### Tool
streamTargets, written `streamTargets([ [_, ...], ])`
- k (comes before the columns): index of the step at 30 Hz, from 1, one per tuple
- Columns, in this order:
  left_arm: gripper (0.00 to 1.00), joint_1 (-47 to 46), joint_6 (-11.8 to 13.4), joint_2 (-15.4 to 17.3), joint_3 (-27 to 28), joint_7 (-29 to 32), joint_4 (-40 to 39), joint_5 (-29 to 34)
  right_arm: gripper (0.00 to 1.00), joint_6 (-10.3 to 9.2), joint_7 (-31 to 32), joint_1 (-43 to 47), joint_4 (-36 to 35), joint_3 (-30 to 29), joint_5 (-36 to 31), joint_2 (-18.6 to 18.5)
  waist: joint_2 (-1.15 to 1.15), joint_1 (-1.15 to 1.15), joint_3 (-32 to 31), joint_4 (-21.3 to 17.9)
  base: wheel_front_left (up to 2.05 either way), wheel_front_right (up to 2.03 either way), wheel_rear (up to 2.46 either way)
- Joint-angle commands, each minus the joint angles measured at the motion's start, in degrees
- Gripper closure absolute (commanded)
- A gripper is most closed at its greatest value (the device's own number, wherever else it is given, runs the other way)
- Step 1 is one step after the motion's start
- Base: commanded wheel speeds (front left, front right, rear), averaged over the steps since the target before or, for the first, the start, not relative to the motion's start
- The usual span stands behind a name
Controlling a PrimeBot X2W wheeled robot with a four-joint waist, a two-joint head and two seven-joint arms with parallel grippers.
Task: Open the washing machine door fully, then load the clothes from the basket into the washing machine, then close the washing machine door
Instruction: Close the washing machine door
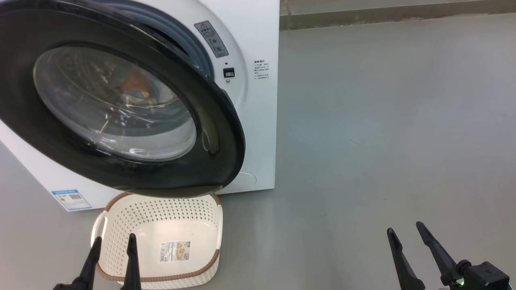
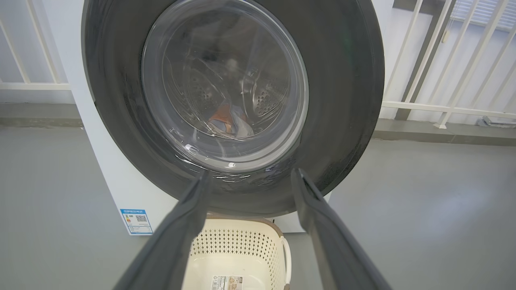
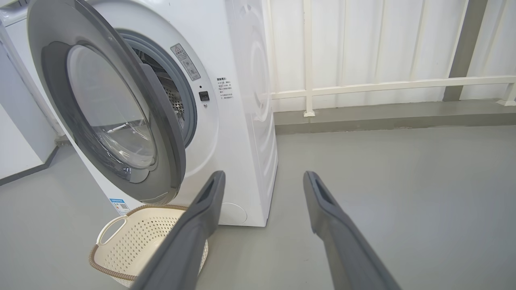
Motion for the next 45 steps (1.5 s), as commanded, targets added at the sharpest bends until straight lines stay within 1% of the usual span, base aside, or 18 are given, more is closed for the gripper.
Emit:
streamTargets([
  [1,0.0,-1.0,0.4,0.8,1.7,0.0,-1.2,0.1,0.0,0.09,0.0,-0.7,-1.7,0.8,-1.1,-0.5,0.0,0.0,0.1,0.0,0.0,0.0,0.0],
  [8,0.0,-1.1,0.6,1.0,1.3,0.1,-1.3,0.0,0.0,0.09,-0.1,-1.0,-1.8,0.5,-0.9,-0.3,0.0,0.0,0.3,0.1,0.0,0.0,0.0],
  [9,0.0,-1.1,0.6,1.0,1.2,0.1,-1.3,0.0,0.46,0.09,-0.1,-1.0,-1.8,0.4,-0.8,-0.3,0.0,0.0,0.4,0.1,0.0,0.0,0.0],
  [10,0.0,-1.1,0.7,1.0,1.1,0.2,-1.3,0.1,0.84,0.09,-0.1,-1.1,-1.8,0.3,-0.7,-0.2,0.0,0.0,0.4,0.1,0.0,0.0,0.0],
  [11,0.0,-1.1,0.7,1.0,1.0,0.2,-1.3,0.1,1.0,0.09,-0.1,-1.1,-1.8,0.2,-0.6,-0.1,0.0,0.0,0.5,0.1,0.0,0.0,0.0],
  [20,0.0,-1.6,1.2,1.0,0.3,0.1,-1.6,0.6,1.0,0.09,-0.2,-2.7,-1.3,0.5,0.4,-1.0,0.0,0.0,1.5,0.5,0.0,0.0,0.0],
  [28,0.0,-3.6,1.2,0.5,-1.0,-0.3,-1.3,1.2,1.0,0.09,0.4,-7.3,2.0,1.9,2.0,-3.3,0.0,0.0,3.6,2.6,0.0,0.0,0.0],
  [33,0.0,-5.0,1.2,0.0,-1.7,-0.9,-1.1,1.6,1.0,0.09,0.3,-13.2,6.7,3.5,3.9,-4.9,0.0,0.0,5.2,4.3,0.0,0.0,0.0],
  [38,0.0,-6.8,1.0,-0.6,-2.3,-1.5,-0.7,1.9,1.0,0.09,-0.2,-20.6,13.5,5.4,5.3,-6.3,0.0,0.0,6.8,6.8,0.0,0.0,0.0],
  [45,0.0,-9.8,0.4,-1.5,-3.1,-2.5,0.7,2.1,1.0,0.09,-1.5,-30.4,23.1,6.7,7.1,-7.1,0.0,0.0,9.1,10.4,0.0,0.0,0.0],
])
